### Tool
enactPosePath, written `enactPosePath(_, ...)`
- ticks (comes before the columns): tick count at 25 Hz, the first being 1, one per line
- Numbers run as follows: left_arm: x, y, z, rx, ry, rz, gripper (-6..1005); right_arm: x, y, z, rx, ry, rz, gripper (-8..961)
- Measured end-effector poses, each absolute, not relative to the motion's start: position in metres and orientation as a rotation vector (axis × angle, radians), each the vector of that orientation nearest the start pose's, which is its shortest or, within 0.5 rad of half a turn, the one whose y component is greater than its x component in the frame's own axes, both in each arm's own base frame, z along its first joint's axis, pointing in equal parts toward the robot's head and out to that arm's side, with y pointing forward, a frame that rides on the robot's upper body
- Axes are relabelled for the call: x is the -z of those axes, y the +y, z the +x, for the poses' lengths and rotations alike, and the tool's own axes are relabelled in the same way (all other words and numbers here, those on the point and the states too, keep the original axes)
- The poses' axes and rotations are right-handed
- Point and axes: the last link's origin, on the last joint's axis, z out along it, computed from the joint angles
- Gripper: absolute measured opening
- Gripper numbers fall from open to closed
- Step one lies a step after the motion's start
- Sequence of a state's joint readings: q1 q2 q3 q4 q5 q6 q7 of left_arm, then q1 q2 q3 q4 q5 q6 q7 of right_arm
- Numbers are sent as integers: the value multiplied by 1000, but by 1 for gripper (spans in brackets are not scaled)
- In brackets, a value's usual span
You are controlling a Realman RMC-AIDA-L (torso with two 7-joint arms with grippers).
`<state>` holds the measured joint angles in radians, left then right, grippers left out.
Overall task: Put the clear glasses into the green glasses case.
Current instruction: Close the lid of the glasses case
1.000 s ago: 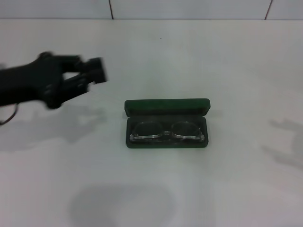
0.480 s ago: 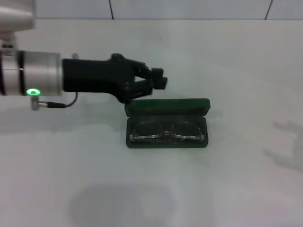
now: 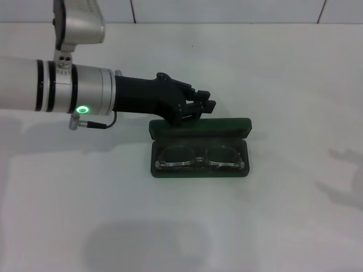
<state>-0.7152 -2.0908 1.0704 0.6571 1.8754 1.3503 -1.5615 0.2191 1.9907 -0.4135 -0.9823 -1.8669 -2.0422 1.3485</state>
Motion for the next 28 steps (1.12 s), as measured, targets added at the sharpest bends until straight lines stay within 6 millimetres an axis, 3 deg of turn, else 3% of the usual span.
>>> enactPosePath(28, 59, 372, -188, 495, -541, -2910, 200, -119, 226, 312, -855, 418, -2573, 810)
